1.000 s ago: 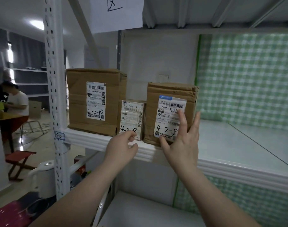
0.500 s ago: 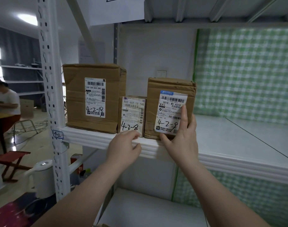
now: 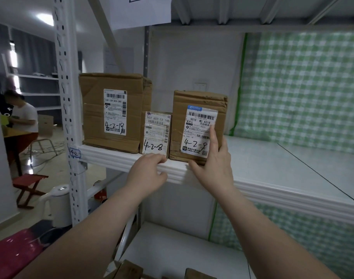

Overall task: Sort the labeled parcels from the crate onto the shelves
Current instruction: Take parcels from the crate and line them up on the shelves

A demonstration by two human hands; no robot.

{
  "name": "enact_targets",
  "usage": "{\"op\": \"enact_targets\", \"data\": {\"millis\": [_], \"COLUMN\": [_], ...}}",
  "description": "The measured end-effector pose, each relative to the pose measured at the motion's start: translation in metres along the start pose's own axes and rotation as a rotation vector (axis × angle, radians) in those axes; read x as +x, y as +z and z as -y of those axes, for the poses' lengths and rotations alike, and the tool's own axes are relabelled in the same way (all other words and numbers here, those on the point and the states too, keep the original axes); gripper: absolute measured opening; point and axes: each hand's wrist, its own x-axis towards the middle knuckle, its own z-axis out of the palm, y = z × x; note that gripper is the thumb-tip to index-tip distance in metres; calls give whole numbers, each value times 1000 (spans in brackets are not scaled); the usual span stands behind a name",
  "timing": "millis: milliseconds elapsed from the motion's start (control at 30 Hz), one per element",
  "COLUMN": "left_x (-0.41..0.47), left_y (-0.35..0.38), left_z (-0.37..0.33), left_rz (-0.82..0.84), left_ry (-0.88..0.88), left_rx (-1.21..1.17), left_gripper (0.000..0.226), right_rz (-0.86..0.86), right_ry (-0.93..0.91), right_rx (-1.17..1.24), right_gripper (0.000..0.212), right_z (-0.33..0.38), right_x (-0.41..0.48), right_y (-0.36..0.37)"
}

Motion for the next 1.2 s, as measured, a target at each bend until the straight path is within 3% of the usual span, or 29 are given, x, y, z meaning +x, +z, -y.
{"op": "enact_targets", "data": {"millis": [133, 267, 333, 500, 633, 800, 1000, 1200], "left_x": [-7, -30, -47, -99, -145, -227, -360, -496], "left_y": [-7, -11, -12, -21, -43, -90, -181, -257], "left_z": [-6, -10, -10, 9, 42, 91, 162, 235], "left_rz": [44, -140, -184, -112, -132, -60, 144, 183], "left_ry": [-26, -114, -189, -322, -455, -519, -618, -868], "left_rx": [-44, -138, -203, -244, -265, -168, 26, 123], "left_gripper": [49, 37, 30, 20, 17, 16, 15, 21], "right_rz": [-39, -306, -303, 46, 165, 307, 568, 899], "right_ry": [-4, -134, -223, -289, -242, -109, -60, -19], "right_rx": [36, 167, 225, 316, 290, 341, 415, 457], "right_gripper": [99, 63, 48, 19, 4, 8, 15, 9], "right_z": [4, 15, 23, 46, 66, 121, 234, 323], "right_x": [-5, -29, -43, -89, -131, -193, -301, -421], "right_y": [-5, -5, 1, 17, 29, 61, 119, 169]}}
